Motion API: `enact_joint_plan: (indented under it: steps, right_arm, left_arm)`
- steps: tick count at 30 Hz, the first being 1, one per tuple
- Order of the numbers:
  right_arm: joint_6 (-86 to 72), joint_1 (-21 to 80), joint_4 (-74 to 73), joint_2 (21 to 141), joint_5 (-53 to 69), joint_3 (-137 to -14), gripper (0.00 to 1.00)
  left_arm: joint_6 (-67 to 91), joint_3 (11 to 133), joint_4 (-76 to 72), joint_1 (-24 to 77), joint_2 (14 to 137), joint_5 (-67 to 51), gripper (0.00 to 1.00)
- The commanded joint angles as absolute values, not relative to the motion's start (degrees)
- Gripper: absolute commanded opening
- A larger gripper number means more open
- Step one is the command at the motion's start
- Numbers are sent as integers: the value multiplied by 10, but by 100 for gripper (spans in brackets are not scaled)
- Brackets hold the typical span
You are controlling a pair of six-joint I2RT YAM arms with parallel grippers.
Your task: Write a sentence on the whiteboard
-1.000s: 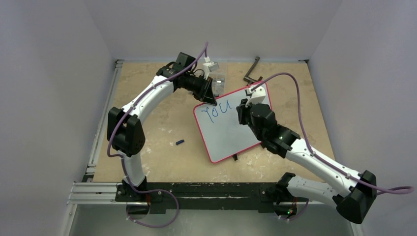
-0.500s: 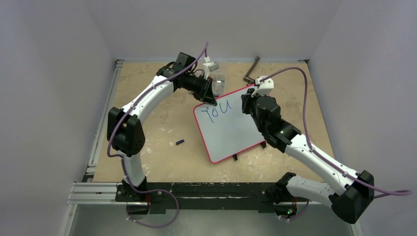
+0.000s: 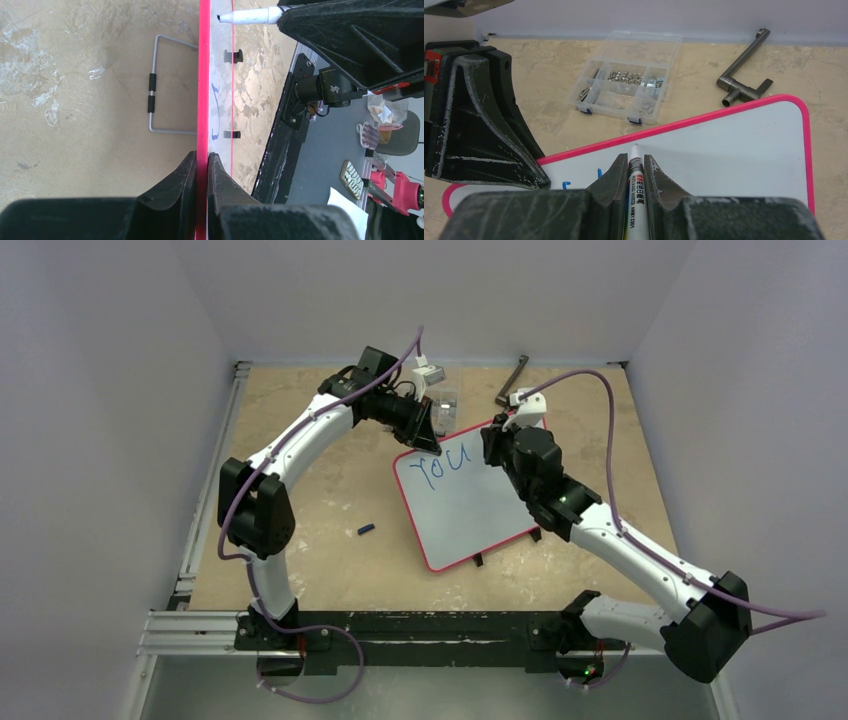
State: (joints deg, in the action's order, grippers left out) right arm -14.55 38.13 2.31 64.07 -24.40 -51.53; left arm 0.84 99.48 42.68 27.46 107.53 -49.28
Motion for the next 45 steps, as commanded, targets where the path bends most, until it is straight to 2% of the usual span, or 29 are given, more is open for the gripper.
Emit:
enact_joint_plan:
  steps: [1, 20, 30, 37, 45]
  right_arm:
    - [-148, 377, 55, 646, -231, -538, 0]
    - [-175, 377, 37, 625, -216, -484, 0]
    - [-174, 377, 54, 554, -126, -480, 0]
    - [-192, 377, 3, 515, -124, -530, 0]
    - [-235, 377, -116, 490, -195, -574, 0]
  left_arm:
    - [-17, 1001, 415, 283, 1047, -486, 0]
    - [-16, 1000, 413, 285, 1045, -487, 0]
    - [-15, 1000, 414, 285, 1048, -488, 0]
    - [-17, 1001, 417, 285, 1044, -485, 0]
    - [-18, 995, 415, 285, 1027, -479, 0]
